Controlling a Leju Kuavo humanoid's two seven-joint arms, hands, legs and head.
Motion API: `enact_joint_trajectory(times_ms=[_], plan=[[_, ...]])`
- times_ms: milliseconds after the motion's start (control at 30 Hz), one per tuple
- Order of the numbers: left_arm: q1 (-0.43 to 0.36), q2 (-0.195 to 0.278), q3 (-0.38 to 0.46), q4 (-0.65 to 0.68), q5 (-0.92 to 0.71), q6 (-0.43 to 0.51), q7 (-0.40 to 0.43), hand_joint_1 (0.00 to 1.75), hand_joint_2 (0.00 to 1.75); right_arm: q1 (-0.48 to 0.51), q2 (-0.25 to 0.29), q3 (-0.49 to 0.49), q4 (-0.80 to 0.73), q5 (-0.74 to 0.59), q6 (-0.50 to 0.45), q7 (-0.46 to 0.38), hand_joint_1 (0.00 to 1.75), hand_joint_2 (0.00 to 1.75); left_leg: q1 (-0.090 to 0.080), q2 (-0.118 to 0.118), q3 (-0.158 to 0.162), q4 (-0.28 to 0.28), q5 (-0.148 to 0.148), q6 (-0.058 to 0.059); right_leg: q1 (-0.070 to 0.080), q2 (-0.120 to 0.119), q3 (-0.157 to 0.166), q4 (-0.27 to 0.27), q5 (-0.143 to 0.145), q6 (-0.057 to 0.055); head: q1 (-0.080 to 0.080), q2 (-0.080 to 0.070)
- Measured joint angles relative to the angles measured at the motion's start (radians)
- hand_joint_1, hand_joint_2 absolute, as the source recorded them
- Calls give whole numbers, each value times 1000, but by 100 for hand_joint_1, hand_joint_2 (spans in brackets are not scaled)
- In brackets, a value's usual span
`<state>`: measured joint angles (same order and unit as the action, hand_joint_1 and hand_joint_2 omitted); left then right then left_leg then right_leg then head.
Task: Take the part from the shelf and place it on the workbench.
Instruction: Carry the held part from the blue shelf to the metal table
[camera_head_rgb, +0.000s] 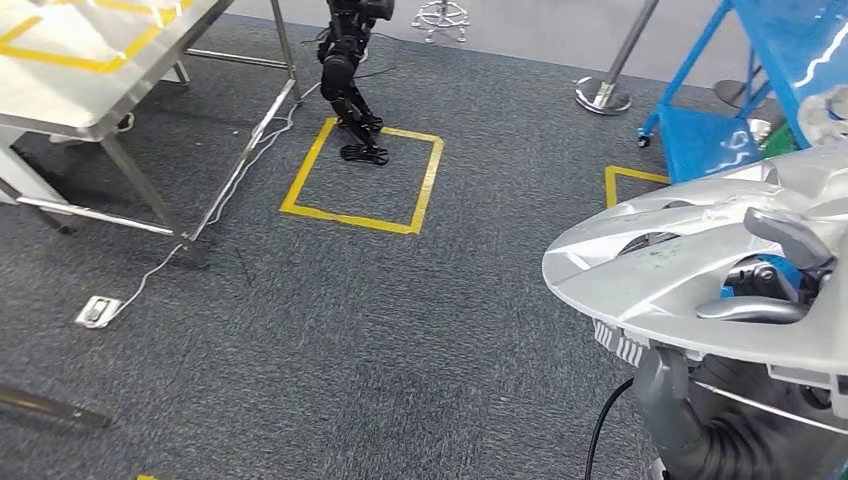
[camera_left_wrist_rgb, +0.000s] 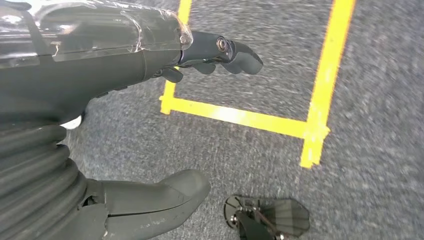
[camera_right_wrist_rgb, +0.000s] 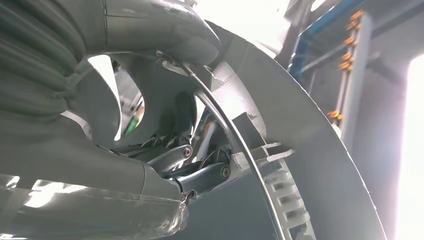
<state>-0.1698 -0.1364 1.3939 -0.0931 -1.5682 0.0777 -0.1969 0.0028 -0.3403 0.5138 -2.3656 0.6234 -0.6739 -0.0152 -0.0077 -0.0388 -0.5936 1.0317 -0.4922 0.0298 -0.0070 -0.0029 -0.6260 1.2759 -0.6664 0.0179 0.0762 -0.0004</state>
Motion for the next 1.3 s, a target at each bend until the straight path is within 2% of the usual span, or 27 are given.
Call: enact_joint_trajectory(times_ms=[67,133,167,233,267,300,367,400,467,500,567,600,667,700,767,833,867,933,967,1000,1033,1067,1100,1167,1233,1267,1300], plan=[[1,0,0,0,0,1,-5,0,175,-2,0,0,0,-12,-3,-14,175,175,-4,-31,2,0,2,2,7,21,38,-110,80,-17,3,0],[1,2,0,0,1,7,-19,0,175,-10,0,2,0,-35,-3,-35,175,175,-5,-54,-1,1,5,0,13,58,82,-224,132,-33,2,0],[1,3,0,0,2,11,-26,0,175,-16,1,3,1,-45,-1,-44,175,175,-4,-62,-6,2,7,-4,14,69,91,-251,138,-38,3,0],[2,10,0,0,6,14,-37,0,175,-33,1,7,2,-58,5,-57,175,175,-2,-77,-14,1,13,-13,16,63,96,-266,138,-41,4,0],[3,16,0,0,10,15,-41,0,175,-43,2,9,3,-61,7,-61,175,175,-3,-67,-18,4,11,-18,14,53,98,-273,143,-41,4,0],[3,21,0,0,14,14,-44,0,175,-52,4,11,4,-64,9,-66,175,175,-5,-41,-25,17,0,-22,13,43,101,-281,148,-43,-1,0],[-1,31,0,0,23,11,-45,0,175,-65,9,14,6,-72,7,-78,175,175,-5,21,-62,97,-55,-32,10,18,105,-295,156,-46,-14,0],[-3,34,0,0,26,8,-41,0,175,-69,12,17,8,-79,4,-85,175,175,0,38,-91,158,-88,-39,10,5,106,-297,157,-47,-22,0],[-3,40,1,0,30,0,-26,0,175,-76,19,23,13,-93,-6,-99,175,175,12,41,-134,252,-121,-53,7,-24,105,-296,156,-46,-31,0],[-2,42,1,0,30,-2,-17,0,175,-77,22,26,16,-98,-9,-104,175,175,18,42,-134,254,-111,-60,4,-37,106,-295,154,-43,-34,0],[-1,44,1,0,30,-3,3,0,175,-81,26,29,23,-106,-13,-112,175,175,28,65,-80,157,-52,-73,-2,-61,107,-288,147,-32,-38,0],[-1,44,1,0,30,-3,15,0,175,-84,27,31,25,-109,-13,-114,175,175,28,93,-46,95,-29,-77,-2,-70,107,-282,142,-24,-41,0],[-1,42,2,0,31,-3,31,0,175,-91,29,34,30,-116,-9,-116,175,175,25,134,-7,20,-8,-68,-1,-85,107,-270,132,-10,-44,0],[-1,41,2,0,32,-3,34,0,175,-94,30,36,31,-119,-6,-116,175,175,21,139,-7,15,-12,-59,0,-91,107,-267,130,-5,-43,0],[-1,42,3,0,35,-3,33,0,175,-96,30,41,35,-122,0,-116,175,175,18,117,-11,13,-9,-41,-4,-103,109,-265,125,1,-36,0],[-2,42,4,0,36,-3,32,0,175,-98,31,46,38,-123,2,-116,175,175,18,92,-12,11,-4,-28,-10,-79,99,-234,96,9,-31,0],[-4,42,4,0,36,-3,36,0,175,-97,31,48,39,-124,2,-116,175,175,19,80,-11,10,-3,-23,-12,-55,81,-190,66,12,-25,0],[-6,42,4,0,32,-3,55,0,175,-93,32,52,42,-125,0,-116,175,175,15,54,-13,11,0,-16,-10,-14,19,-52,0,11,-12,0],[-6,42,4,0,30,-3,63,0,175,-90,32,53,44,-126,-1,-116,175,175,11,40,-13,11,1,-13,-9,-6,-10,6,-18,8,-6,0],[-5,43,4,0,28,-3,70,0,175,-88,33,54,47,-127,-3,-116,175,175,8,26,-13,11,2,-10,-7,-2,-27,36,-17,2,-1,0],[-5,43,4,0,28,-3,74,0,175,-87,33,55,48,-128,-5,-116,175,175,4,11,-13,11,3,-8,-5,1,-27,26,4,-5,3,0],[-5,44,4,0,26,-3,76,0,175,-87,33,56,49,-129,-6,-117,175,175,1,-4,-12,11,4,-7,-1,7,-9,-23,41,-15,5,0],[-5,44,4,0,25,-3,78,0,175,-87,33,56,50,-129,-8,-117,175,175,-1,-17,-12,10,5,-6,4,22,19,-95,82,-27,6,0],[-5,43,4,0,20,-3,80,0,175,-87,34,56,50,-130,-12,-119,175,175,-1,-41,-15,10,9,-8,10,61,69,-213,130,-45,2,0],[-5,44,4,0,14,-3,73,0,175,-85,34,57,50,-131,-16,-124,175,175,5,-63,-22,8,16,-19,14,74,84,-248,134,-50,2,0],[-5,45,4,0,10,-3,66,0,175,-85,34,57,50,-132,-18,-129,175,175,7,-75,-26,6,21,-26,15,64,87,-256,138,-50,3,0],[-4,47,5,0,8,-3,58,0,175,-85,35,57,50,-132,-19,-134,175,175,5,-68,-28,7,21,-31,14,51,91,-265,144,-50,6,0]])
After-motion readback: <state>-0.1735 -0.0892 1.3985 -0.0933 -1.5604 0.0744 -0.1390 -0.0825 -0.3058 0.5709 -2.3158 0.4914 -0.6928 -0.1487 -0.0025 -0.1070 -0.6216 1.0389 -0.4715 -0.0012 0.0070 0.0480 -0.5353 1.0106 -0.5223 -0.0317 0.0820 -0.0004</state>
